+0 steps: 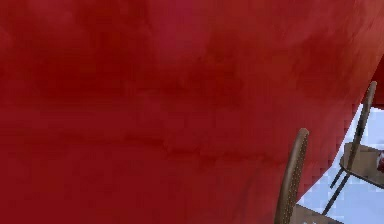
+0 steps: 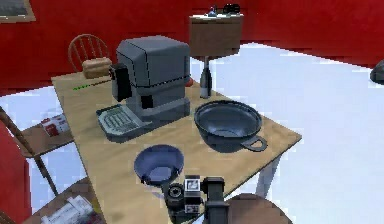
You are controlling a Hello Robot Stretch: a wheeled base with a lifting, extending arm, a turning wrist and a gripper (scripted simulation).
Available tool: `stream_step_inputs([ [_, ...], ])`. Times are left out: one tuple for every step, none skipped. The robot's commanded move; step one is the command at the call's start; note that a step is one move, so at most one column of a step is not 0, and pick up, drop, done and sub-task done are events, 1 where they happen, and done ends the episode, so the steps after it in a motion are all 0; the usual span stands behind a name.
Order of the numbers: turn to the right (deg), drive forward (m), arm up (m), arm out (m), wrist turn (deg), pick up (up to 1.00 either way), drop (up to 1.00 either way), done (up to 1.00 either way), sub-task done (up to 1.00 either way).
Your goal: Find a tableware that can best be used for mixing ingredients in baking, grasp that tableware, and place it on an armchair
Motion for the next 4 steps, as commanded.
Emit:
stream_step_inputs([
  [0.0, 0.00, 0.00, 0.00, 0.0, 1.00, 0.00, 0.00, 0.00],
  [0.0, 0.00, 0.10, 0.00, 0.0, 0.00, 0.00, 0.00, 0.00],
  [0.0, 0.00, 0.12, 0.00, 0.0, 0.00, 0.00, 0.00, 0.00],
  [0.0, 0.00, 0.00, 0.00, -45.0, 0.00, 0.00, 0.00, 0.00],
])
